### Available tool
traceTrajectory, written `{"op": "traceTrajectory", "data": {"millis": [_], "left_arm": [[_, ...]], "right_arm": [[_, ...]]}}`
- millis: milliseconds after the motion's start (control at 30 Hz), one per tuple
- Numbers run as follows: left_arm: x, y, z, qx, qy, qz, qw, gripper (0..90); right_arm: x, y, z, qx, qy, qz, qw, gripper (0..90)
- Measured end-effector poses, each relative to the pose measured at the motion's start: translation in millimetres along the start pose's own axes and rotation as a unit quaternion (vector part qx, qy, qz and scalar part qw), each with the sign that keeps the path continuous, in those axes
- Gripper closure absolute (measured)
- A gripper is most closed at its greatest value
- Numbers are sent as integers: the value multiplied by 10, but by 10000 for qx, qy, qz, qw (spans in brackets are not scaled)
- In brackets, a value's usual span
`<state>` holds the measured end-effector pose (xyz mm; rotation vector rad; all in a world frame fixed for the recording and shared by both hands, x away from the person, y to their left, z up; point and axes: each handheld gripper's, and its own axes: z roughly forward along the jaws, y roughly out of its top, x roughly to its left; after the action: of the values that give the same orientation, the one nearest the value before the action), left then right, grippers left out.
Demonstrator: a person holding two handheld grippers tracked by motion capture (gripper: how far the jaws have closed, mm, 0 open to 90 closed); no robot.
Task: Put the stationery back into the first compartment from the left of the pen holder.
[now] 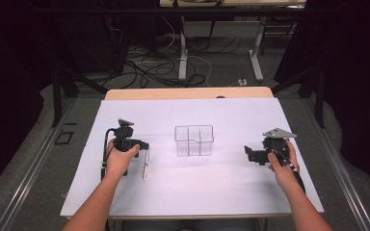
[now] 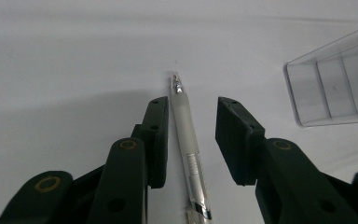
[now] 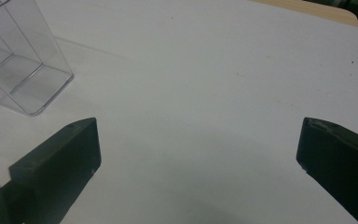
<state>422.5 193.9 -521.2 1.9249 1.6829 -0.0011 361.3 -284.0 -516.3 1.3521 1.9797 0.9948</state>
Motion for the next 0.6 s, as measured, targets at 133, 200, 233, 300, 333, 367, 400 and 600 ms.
{"op": "traceTrajectory", "data": {"millis": [133,200,233,300,333,367,400,600], "left_arm": [[20,15,51,63,57,-118,9999,688],[17,20,69,82,-14,-235,9997,693],[24,23,74,109,1,-210,9997,697],[29,27,88,180,-20,-212,9996,707],[26,27,99,204,-39,-242,9995,707],[25,27,106,242,-28,-254,9994,717],[25,26,118,270,-47,-262,9993,717],[4,21,159,464,-36,-353,9983,726]], "right_arm": [[-9,-6,1,32,5,-6,10000,0],[-11,-8,5,38,-2,-27,10000,0],[-11,-9,7,48,-10,-25,10000,0],[-12,-12,14,56,-1,-18,10000,0],[-12,-12,14,56,-1,-18,10000,0],[-9,-12,12,75,-1,6,10000,0],[-9,-12,12,75,-1,6,10000,0],[-9,-17,20,92,0,-34,10000,0]]}}
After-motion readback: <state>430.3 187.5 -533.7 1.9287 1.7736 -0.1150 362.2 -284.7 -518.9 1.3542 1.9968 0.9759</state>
